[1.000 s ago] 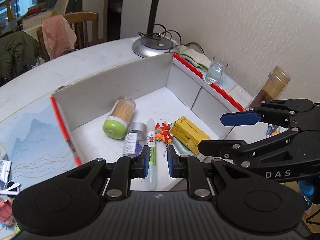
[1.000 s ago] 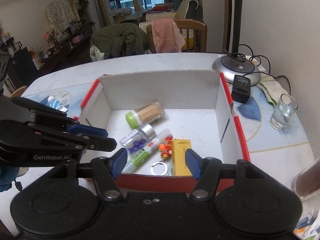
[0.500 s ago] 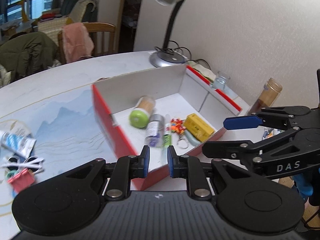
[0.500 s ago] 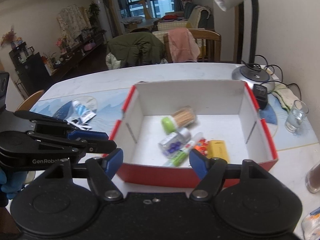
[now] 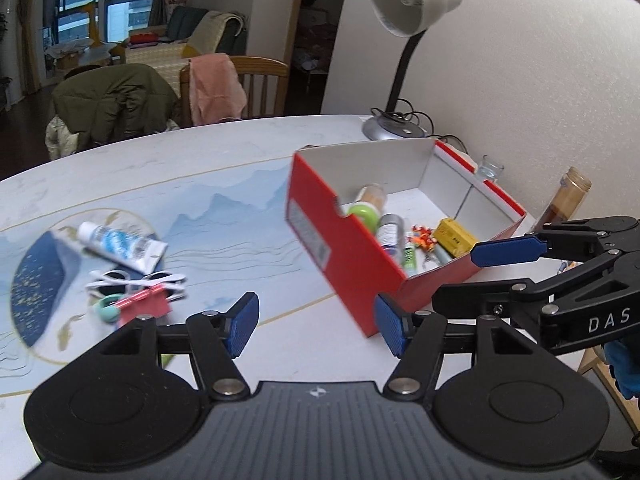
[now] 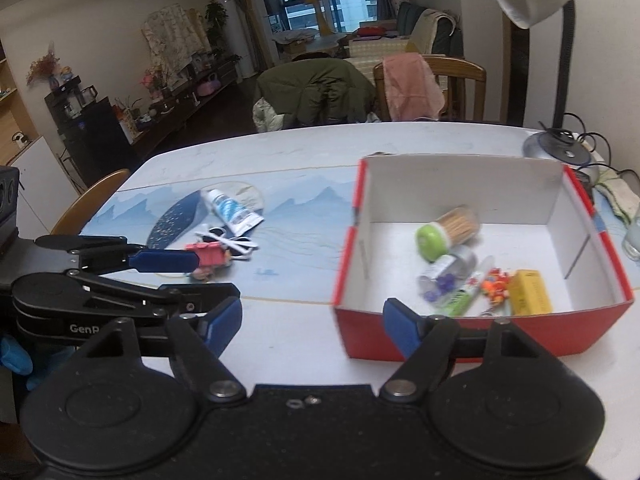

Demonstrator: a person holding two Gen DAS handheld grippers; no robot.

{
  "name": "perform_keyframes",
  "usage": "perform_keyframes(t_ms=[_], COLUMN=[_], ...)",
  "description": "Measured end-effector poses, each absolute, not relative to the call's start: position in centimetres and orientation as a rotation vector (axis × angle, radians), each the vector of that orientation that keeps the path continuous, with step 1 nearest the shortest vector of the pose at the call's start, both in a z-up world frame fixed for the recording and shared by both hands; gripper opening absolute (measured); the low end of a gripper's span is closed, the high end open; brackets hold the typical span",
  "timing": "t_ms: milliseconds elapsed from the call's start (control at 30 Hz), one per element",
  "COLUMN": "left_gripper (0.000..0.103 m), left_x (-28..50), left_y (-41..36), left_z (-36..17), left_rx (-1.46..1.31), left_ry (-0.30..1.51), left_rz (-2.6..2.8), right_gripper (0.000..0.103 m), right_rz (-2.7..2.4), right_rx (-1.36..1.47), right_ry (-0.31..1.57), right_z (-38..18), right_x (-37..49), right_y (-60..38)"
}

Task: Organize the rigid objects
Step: 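Withdraw both tools from the shoebox back over the mat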

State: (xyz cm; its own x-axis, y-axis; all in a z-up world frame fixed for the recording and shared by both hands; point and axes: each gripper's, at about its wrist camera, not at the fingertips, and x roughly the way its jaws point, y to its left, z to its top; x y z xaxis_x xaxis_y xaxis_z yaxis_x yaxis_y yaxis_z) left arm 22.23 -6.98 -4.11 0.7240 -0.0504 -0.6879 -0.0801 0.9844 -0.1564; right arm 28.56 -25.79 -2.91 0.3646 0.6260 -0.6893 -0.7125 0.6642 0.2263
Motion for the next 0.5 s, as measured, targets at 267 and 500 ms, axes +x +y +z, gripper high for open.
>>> perform_keyframes(t_ms=[267, 500], left_gripper=[0.08, 0.084], left_x=[19.2, 17.8], left_y=[-3.0, 0.3], left_z=[-4.7, -5.8], left_rx=[-0.203, -0.214], left_ry=[0.764, 0.792], left_rz=[0.048, 0.069], right_gripper=[0.082, 0.089], right_rz=[0.864, 0.88], right_rx=[-0.13, -0.113], right_ry=[0.844, 0.851], right_z=[-3.2, -3.5], right_x=[27.0, 26.5], right_y=[-22.0, -18.2])
